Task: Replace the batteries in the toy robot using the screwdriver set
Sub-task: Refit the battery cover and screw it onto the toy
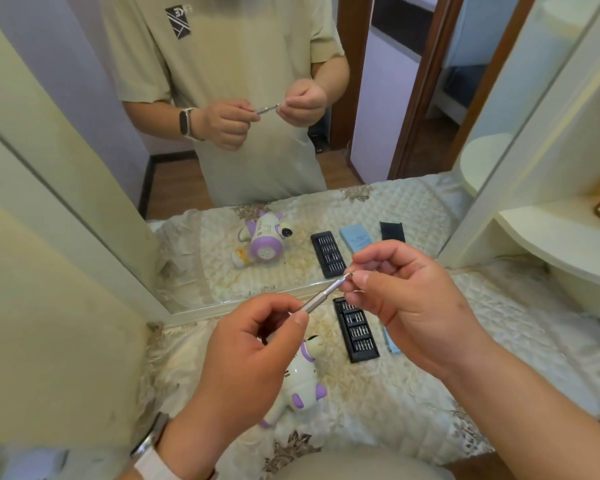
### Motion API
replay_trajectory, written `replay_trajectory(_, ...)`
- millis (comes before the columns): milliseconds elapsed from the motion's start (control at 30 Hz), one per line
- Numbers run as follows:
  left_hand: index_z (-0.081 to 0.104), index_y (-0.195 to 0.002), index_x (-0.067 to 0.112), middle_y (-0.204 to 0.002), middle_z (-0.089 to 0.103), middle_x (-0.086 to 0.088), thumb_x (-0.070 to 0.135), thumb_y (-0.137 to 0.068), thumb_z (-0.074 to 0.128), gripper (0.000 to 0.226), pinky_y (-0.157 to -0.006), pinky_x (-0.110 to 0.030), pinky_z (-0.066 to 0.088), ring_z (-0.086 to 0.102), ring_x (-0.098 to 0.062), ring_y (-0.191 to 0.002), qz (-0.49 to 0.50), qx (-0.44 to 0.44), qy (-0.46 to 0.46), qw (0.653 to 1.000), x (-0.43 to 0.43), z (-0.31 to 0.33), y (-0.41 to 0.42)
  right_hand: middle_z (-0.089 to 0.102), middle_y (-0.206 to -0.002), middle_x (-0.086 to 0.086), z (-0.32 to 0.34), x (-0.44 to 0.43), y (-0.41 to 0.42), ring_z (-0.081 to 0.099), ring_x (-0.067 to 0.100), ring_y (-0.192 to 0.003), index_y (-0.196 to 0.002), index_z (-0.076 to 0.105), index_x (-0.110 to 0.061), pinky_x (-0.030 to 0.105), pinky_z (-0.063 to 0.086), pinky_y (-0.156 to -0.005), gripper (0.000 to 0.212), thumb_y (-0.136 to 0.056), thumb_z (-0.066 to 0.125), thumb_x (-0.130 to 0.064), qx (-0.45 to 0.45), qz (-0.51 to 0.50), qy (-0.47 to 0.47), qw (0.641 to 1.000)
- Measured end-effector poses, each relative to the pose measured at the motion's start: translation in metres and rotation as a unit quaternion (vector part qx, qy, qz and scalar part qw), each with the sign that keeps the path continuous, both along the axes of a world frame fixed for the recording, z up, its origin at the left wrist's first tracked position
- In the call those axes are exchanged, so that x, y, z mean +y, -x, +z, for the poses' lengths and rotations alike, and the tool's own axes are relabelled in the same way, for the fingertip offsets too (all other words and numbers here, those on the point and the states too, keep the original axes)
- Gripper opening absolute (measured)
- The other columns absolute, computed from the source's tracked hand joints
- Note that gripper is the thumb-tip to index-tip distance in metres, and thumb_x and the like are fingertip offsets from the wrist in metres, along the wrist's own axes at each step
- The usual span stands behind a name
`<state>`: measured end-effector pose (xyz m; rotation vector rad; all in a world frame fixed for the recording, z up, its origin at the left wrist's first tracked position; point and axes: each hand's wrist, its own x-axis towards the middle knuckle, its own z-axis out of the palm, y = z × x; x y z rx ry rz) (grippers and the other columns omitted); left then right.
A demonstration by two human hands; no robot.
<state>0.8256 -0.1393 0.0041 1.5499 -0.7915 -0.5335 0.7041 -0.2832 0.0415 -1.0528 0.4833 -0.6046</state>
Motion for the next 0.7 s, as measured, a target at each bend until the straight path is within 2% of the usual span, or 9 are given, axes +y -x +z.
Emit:
replay_trajectory(200,0.074,-0.079,0.033,-0.068,0.059,-0.012,0.045,-0.071,0.064,0.016,-0.056,-0.023,0.043,0.05,-0.007,-0.059,-0.004,-0.022,0.002,1.0,0.0015,0.0005,-0.0061,0.067,-0.071,0.01,-0.0022,0.0018,-0.0054,0.067,0.019,-0.063,-0.074,0.072,-0.014,0.022,0.056,-0.058,0.018,-0.067,0.065,0.001,-0.005,0.01,-0.033,0.999)
replay_trajectory(300,0.072,-0.08,0.034,-0.065,0.061,0.001,0.043,-0.073,0.063,0.015,-0.058,-0.015,0.042,0.05,-0.001,-0.059,-0.002,-0.052,0.001,0.999,0.0027,-0.0005,-0.0078,0.067,-0.071,0.009,-0.0034,0.0037,-0.0062,0.067,0.018,-0.062,-0.072,0.072,-0.015,0.022,0.056,-0.057,0.019,-0.067,0.065,0.002,-0.002,0.009,-0.042,0.999)
replay_trajectory(400,0.071,-0.082,0.035,-0.067,0.062,0.012,0.043,-0.073,0.062,0.015,-0.061,-0.012,0.041,0.052,-0.002,-0.061,0.004,-0.073,-0.003,0.997,0.0027,-0.0017,-0.0091,0.067,-0.071,0.009,-0.0049,0.004,-0.0057,0.067,0.018,-0.062,-0.073,0.072,-0.014,0.022,0.056,-0.058,0.018,-0.067,0.065,0.002,0.004,0.003,-0.038,0.999)
replay_trajectory(533,0.07,-0.074,0.038,-0.069,0.062,0.014,0.041,-0.076,0.062,0.009,-0.062,-0.007,0.039,0.055,-0.004,-0.065,0.001,-0.121,-0.008,0.993,0.0034,0.0005,-0.009,0.067,-0.07,0.007,-0.0058,0.0045,-0.0039,0.067,0.018,-0.064,-0.078,0.068,-0.01,0.024,0.056,-0.061,0.016,-0.068,0.067,0.002,0.023,-0.017,0.007,1.0)
replay_trajectory(700,0.067,-0.081,0.042,-0.072,0.06,0.018,0.038,-0.08,0.062,0.006,-0.063,-0.008,0.039,0.056,-0.004,-0.068,-0.001,-0.193,-0.01,0.981,0.0033,-0.0001,-0.0093,0.068,-0.071,0.006,-0.0065,0.0048,-0.0024,0.067,0.02,-0.069,-0.079,0.067,-0.01,0.027,0.055,-0.066,0.025,-0.082,0.061,0.014,0.07,-0.042,0.065,0.995)
